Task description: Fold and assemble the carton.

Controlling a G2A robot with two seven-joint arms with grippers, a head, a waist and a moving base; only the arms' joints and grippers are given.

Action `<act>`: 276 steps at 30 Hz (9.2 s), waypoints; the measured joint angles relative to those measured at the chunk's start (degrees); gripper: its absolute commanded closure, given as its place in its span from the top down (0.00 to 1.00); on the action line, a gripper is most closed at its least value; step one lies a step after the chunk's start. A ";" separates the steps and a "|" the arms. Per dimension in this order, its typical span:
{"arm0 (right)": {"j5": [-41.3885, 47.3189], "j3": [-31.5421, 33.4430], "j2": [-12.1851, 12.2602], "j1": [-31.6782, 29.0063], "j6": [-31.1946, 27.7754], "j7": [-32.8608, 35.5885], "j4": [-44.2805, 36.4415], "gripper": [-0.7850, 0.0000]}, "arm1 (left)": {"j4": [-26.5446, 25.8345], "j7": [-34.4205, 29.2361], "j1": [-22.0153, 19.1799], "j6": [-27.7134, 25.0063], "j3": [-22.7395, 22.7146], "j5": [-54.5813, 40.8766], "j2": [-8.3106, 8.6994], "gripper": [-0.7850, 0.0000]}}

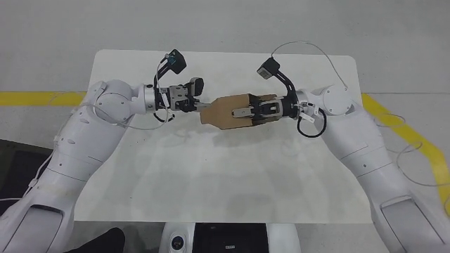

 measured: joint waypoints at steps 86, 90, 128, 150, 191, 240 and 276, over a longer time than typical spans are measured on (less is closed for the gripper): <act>-6.62 2.10 -0.68 0.50 -1.23 -7.05 -0.71 0.00 | -1.65 7.46 2.25 2.63 -4.09 10.50 0.21 1.00; -4.67 1.58 -1.08 0.58 -2.24 -6.17 -0.61 0.00 | -2.22 6.75 2.16 1.52 -3.86 9.52 0.17 1.00; 1.50 -0.99 -3.26 1.69 -3.81 -3.81 1.87 0.00 | -4.39 5.77 2.25 -1.17 -3.30 6.09 0.03 1.00; -5.10 -3.75 -4.77 2.33 2.80 -9.24 13.56 0.00 | -3.32 10.80 6.16 -12.44 -8.90 16.66 1.86 1.00; -20.44 7.71 0.37 -3.27 9.11 -7.86 2.84 0.40 | 0.49 58.39 3.05 -11.43 6.86 67.42 1.93 1.00; -28.64 6.42 2.29 -9.72 17.01 -13.35 -2.45 0.00 | 6.23 56.91 0.10 -6.26 11.01 68.11 -4.07 1.00; -21.54 -7.04 -5.50 2.47 2.43 -11.74 17.32 0.00 | 7.60 59.71 0.53 -10.29 9.63 72.74 -4.96 1.00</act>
